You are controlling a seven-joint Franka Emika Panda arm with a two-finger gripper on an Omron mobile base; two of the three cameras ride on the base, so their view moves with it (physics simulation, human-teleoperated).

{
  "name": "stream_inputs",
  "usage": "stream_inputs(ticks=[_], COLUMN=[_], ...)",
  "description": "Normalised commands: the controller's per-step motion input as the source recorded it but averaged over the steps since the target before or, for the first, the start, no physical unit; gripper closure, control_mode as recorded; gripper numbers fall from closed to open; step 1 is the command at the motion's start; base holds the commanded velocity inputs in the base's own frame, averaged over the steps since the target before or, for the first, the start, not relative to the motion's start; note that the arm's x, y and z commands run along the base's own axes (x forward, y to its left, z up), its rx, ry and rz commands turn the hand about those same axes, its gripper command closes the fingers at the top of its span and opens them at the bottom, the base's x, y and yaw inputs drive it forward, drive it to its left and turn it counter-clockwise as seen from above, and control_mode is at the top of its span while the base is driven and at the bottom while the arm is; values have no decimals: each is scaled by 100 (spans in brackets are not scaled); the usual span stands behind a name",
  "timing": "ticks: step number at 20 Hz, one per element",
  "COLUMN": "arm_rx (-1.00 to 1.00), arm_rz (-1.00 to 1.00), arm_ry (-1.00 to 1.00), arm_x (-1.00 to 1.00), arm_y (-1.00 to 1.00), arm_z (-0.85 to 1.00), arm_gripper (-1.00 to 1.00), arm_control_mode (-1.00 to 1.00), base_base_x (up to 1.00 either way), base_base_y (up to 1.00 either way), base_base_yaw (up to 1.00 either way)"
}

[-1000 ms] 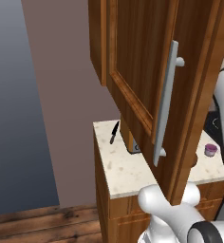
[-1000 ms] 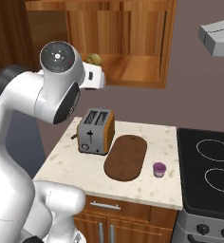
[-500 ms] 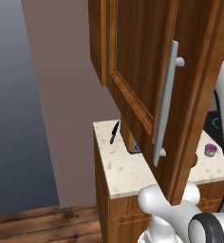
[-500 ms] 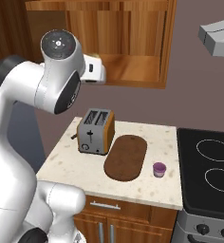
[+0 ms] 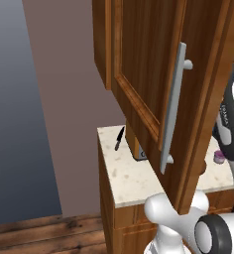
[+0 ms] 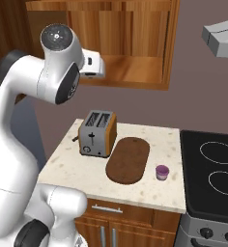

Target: Pick the bread, place it on the cutting board, pick the jam, place it on the counter, and close the cabinet.

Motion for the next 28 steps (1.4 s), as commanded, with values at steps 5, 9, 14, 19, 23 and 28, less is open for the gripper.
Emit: stream_inputs(ticks=[5, 9, 14, 19, 23, 28], arm_rx=[-2, -1, -1, -1, -1, 0], arm_rz=[0, 0, 0, 0, 0, 0], arm_ry=[0, 0, 0, 0, 0, 0], arm_x=[42, 36, 31, 31, 33, 29], arm_y=[10, 3, 1, 1, 3, 4], arm_z=[0, 0, 0, 0, 0, 0], arm_gripper=[-100, -100, -100, -100, -100, -100], arm_control_mode=[-100, -100, -100, -100, -100, -100], base_base_x=[0, 0, 0, 0, 0, 0], base_base_y=[0, 0, 0, 0, 0, 0], base_base_yaw=[0, 0, 0, 0, 0, 0])
